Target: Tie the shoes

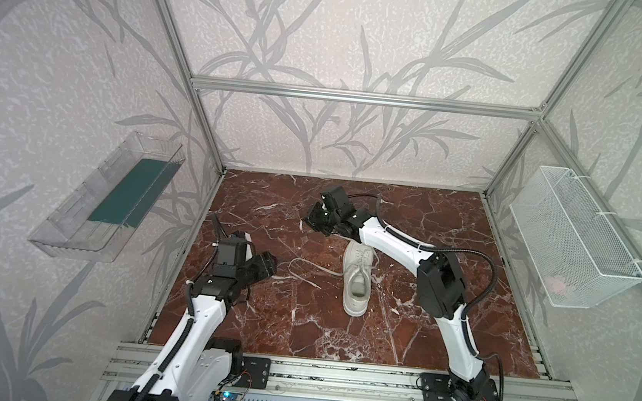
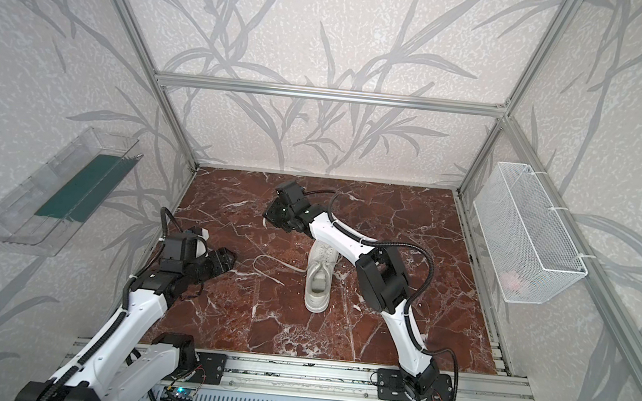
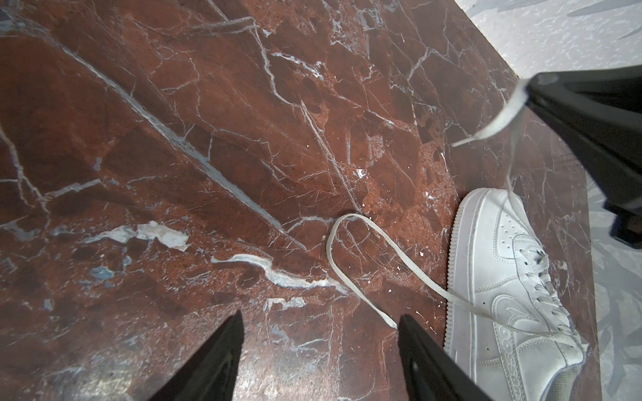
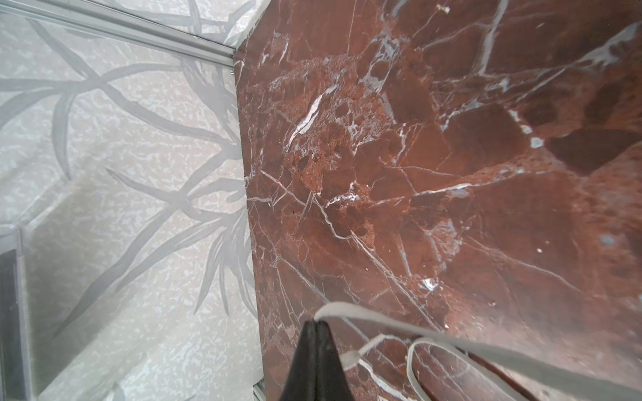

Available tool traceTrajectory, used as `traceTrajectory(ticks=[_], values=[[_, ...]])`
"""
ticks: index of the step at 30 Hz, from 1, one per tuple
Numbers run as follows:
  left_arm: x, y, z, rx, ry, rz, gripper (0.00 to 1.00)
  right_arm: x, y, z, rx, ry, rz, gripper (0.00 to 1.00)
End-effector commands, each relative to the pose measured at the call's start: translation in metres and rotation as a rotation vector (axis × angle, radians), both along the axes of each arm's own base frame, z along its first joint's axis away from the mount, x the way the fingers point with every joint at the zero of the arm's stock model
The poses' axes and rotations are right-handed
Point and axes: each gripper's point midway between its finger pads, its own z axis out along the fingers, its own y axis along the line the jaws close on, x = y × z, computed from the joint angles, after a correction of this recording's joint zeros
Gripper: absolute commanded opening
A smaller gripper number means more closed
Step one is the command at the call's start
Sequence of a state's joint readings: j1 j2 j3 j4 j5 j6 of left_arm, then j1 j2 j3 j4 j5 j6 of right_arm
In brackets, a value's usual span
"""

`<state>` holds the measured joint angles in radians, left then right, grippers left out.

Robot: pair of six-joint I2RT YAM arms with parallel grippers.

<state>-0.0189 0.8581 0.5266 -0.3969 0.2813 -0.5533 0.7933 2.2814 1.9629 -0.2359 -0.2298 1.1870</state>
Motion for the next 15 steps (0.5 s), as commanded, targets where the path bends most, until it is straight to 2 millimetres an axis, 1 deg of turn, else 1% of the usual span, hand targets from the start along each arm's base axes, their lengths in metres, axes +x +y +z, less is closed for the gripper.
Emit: traceTrajectory(ticks=[1,2,4,5,7,8,15], values=[[-0.004,0.001,0.001,0.007,0.009,0.01,0.73,0.002,0.021,-0.012,0.047,0.046,0.033,0.03],[-0.004,0.002,0.002,0.01,0.006,0.01,0.73,0.002,0.027,-0.015,0.055,0.062,0.055,0.09],[-0.004,0.002,0.001,0.013,0.008,0.011,0.72,0.001,0.033,-0.017,0.053,0.075,0.082,0.32],[-0.003,0.002,0.001,0.015,0.008,0.011,0.72,0.0,0.035,-0.016,0.057,0.075,0.094,0.39],[-0.003,0.002,0.001,0.014,0.012,0.009,0.72,-0.003,0.037,-0.012,0.061,0.071,0.11,0.5],[-0.003,0.002,0.0,0.014,0.014,0.008,0.72,-0.003,0.035,-0.01,0.053,0.067,0.112,0.53],[-0.001,0.002,-0.003,0.016,0.027,0.008,0.73,-0.01,0.022,0.006,0.01,0.027,0.127,0.64]])
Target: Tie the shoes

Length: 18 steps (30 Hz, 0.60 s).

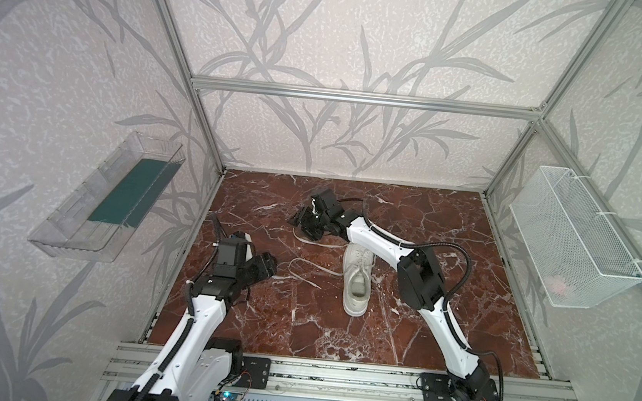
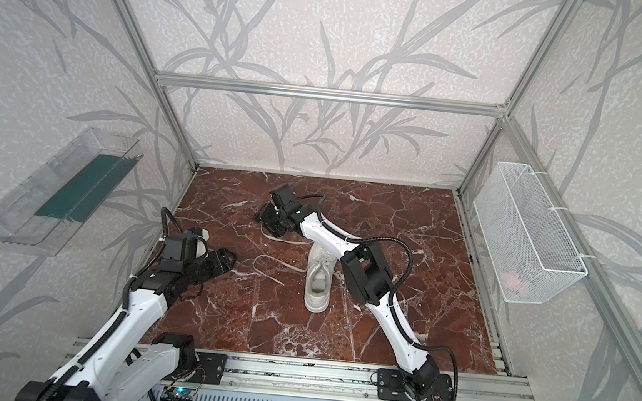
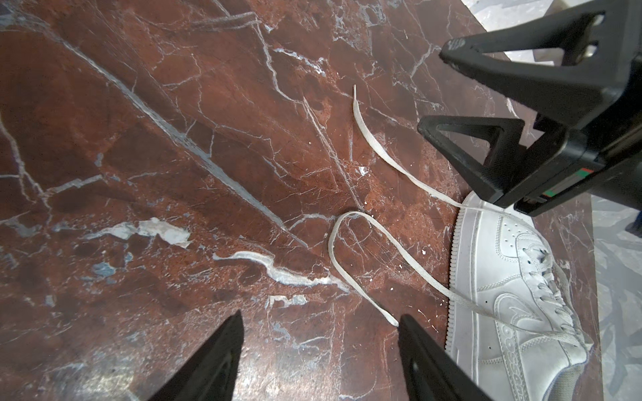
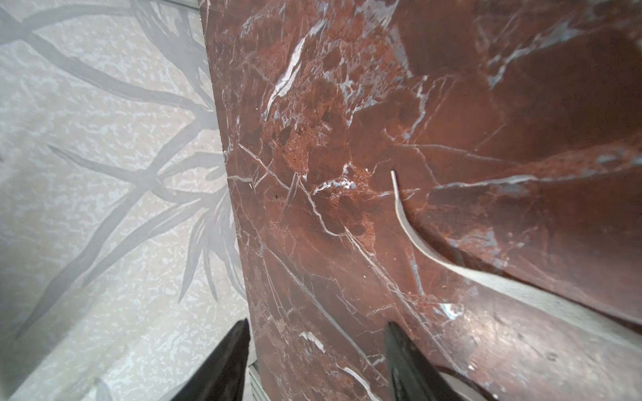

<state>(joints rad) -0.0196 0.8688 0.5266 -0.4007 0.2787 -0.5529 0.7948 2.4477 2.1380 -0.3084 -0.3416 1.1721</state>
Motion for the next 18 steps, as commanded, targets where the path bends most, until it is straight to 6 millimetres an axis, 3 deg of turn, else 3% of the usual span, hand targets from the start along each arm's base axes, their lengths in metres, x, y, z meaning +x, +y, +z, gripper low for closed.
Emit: traceTrajectory(ticks=[1,7,14,18], values=[[0.0,0.002,-0.001,0.019,0.017,0.006,0.72,-0.009,-0.007,0.047,0.013,-0.066,0.029,0.64],[0.003,0.001,-0.004,0.045,0.039,-0.007,0.72,-0.011,-0.036,0.058,-0.003,-0.106,0.001,0.64],[0.009,-0.01,-0.012,0.139,0.079,-0.071,0.66,-0.015,-0.1,0.064,-0.076,-0.157,-0.052,0.63],[0.013,-0.029,-0.015,0.161,0.092,-0.118,0.65,-0.017,-0.14,0.065,-0.113,-0.175,-0.093,0.63]])
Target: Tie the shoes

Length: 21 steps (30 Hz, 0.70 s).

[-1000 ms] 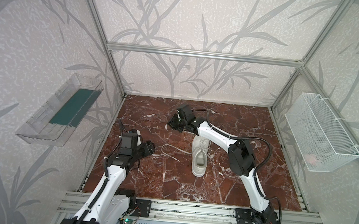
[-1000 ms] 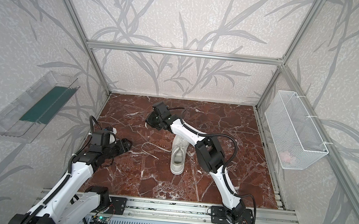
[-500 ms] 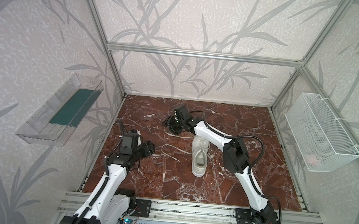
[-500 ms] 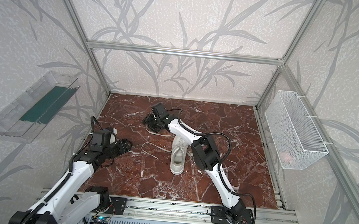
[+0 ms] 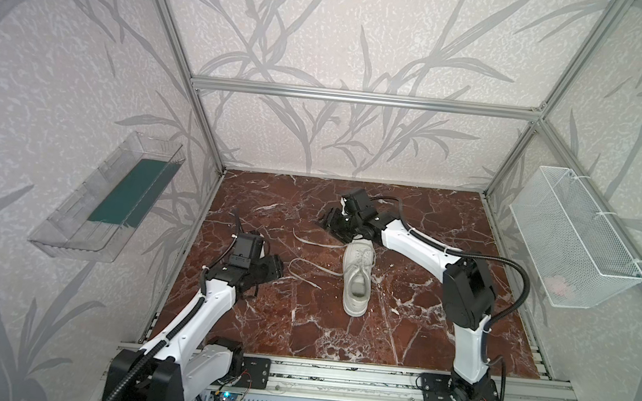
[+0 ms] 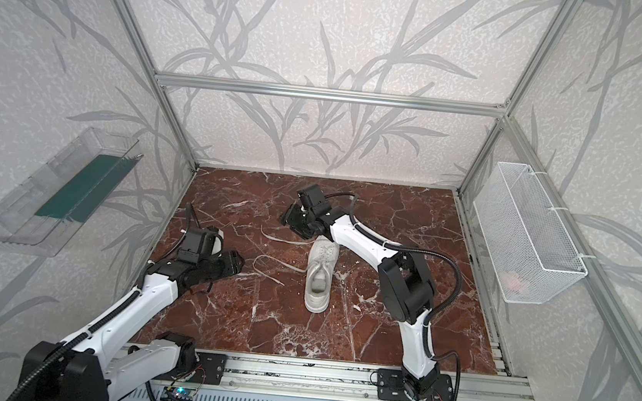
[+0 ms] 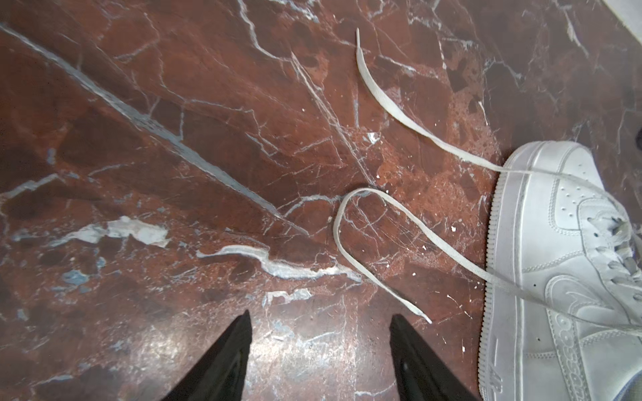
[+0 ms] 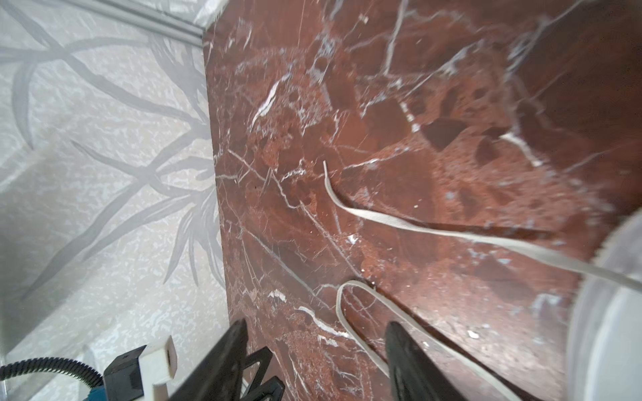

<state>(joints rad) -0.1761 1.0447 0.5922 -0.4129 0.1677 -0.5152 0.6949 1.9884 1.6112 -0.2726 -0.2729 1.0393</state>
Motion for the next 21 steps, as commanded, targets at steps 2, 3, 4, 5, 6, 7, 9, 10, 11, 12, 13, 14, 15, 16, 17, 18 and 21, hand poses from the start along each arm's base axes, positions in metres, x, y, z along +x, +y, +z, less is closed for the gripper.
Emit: traceTrajectory(ticks=[2,3,4,5,6,7,9,10,11,12,13,14,15,16,17,18,21], values=[[0.01,-0.016,0.004,0.038,-0.005,-0.03,0.65,0.003,-0.041,0.016,-0.024,-0.077,-0.047,0.63],[0.011,-0.023,0.002,0.029,0.0,-0.045,0.65,0.003,-0.05,0.017,-0.023,-0.08,-0.062,0.63],[0.011,-0.029,0.001,0.018,0.009,-0.053,0.65,0.003,-0.057,0.016,-0.025,-0.08,-0.073,0.63],[0.011,-0.034,-0.001,0.005,0.025,-0.055,0.65,0.002,-0.066,0.017,-0.026,-0.082,-0.085,0.63],[0.011,-0.039,-0.003,0.004,0.038,-0.059,0.64,0.001,-0.074,0.016,-0.03,-0.081,-0.096,0.63],[0.01,-0.042,-0.005,0.009,0.046,-0.063,0.64,0.0,-0.08,0.016,-0.029,-0.081,-0.104,0.63],[0.01,-0.047,-0.009,0.028,0.055,-0.069,0.63,0.0,-0.093,0.016,-0.028,-0.083,-0.124,0.63],[0.009,-0.05,-0.012,0.039,0.064,-0.074,0.63,-0.001,-0.099,0.015,-0.027,-0.082,-0.133,0.63],[0.009,-0.053,-0.013,0.045,0.069,-0.076,0.62,0.0,-0.104,0.008,-0.034,-0.069,-0.141,0.63],[0.01,-0.055,-0.014,0.048,0.072,-0.075,0.62,-0.001,-0.11,0.02,-0.019,-0.091,-0.148,0.63],[0.009,-0.057,-0.017,0.053,0.082,-0.074,0.61,-0.002,-0.115,0.02,-0.019,-0.091,-0.153,0.63],[0.008,-0.059,-0.019,0.055,0.09,-0.069,0.6,-0.002,-0.12,0.019,-0.017,-0.089,-0.158,0.63],[0.008,-0.061,-0.02,0.056,0.096,-0.063,0.59,-0.002,-0.124,0.02,-0.016,-0.09,-0.161,0.63],[0.007,-0.063,-0.022,0.057,0.103,-0.059,0.59,-0.002,-0.127,0.019,-0.014,-0.088,-0.161,0.63],[0.006,-0.066,-0.025,0.059,0.109,-0.061,0.58,-0.003,-0.131,0.02,-0.012,-0.088,-0.158,0.63],[0.005,-0.068,-0.027,0.065,0.114,-0.06,0.57,-0.004,-0.134,0.021,-0.013,-0.09,-0.156,0.63],[0.003,-0.068,-0.036,0.095,0.141,-0.041,0.55,-0.006,-0.144,0.024,-0.026,-0.107,-0.158,0.63]])
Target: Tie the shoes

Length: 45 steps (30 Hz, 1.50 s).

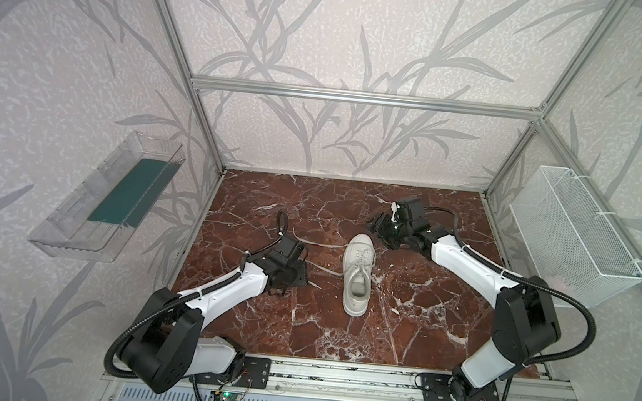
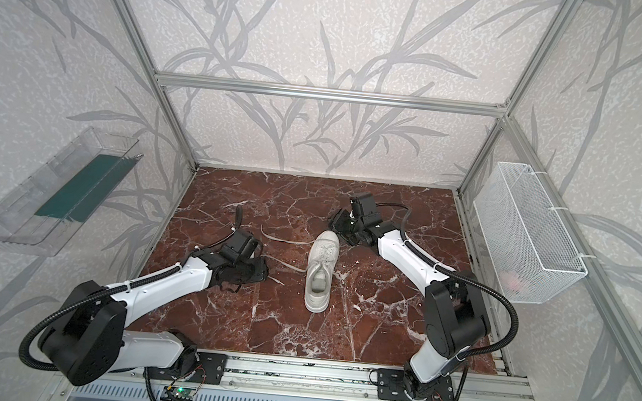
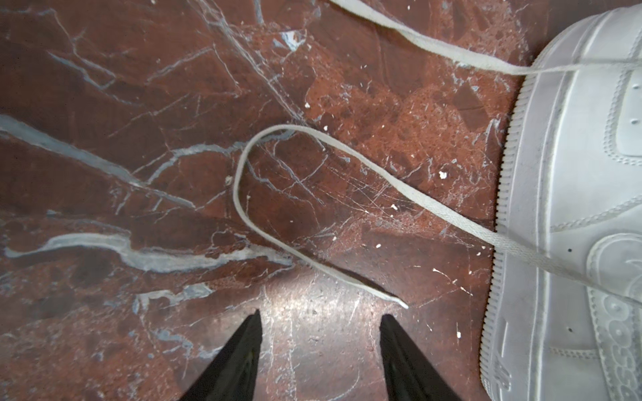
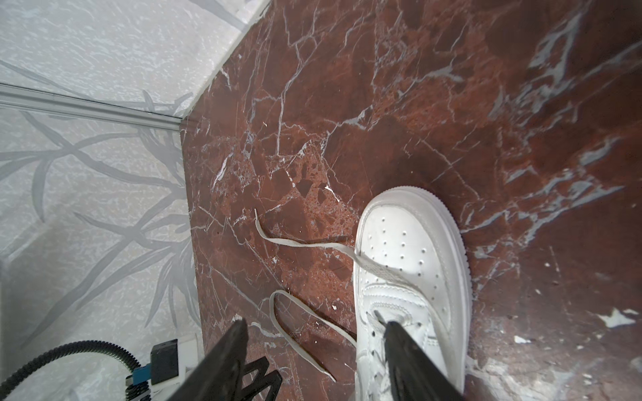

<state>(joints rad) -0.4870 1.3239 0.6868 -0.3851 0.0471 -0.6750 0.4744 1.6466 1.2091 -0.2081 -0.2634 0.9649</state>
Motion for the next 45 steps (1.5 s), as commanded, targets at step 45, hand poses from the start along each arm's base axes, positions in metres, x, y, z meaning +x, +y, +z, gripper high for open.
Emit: traceTrajectory(ticks=[45], values=[[0.024,0.008,-0.006,0.385,0.004,0.141,0.49,-0.024,-0.13,0.023,-0.03,-0.093,-0.107,0.63]])
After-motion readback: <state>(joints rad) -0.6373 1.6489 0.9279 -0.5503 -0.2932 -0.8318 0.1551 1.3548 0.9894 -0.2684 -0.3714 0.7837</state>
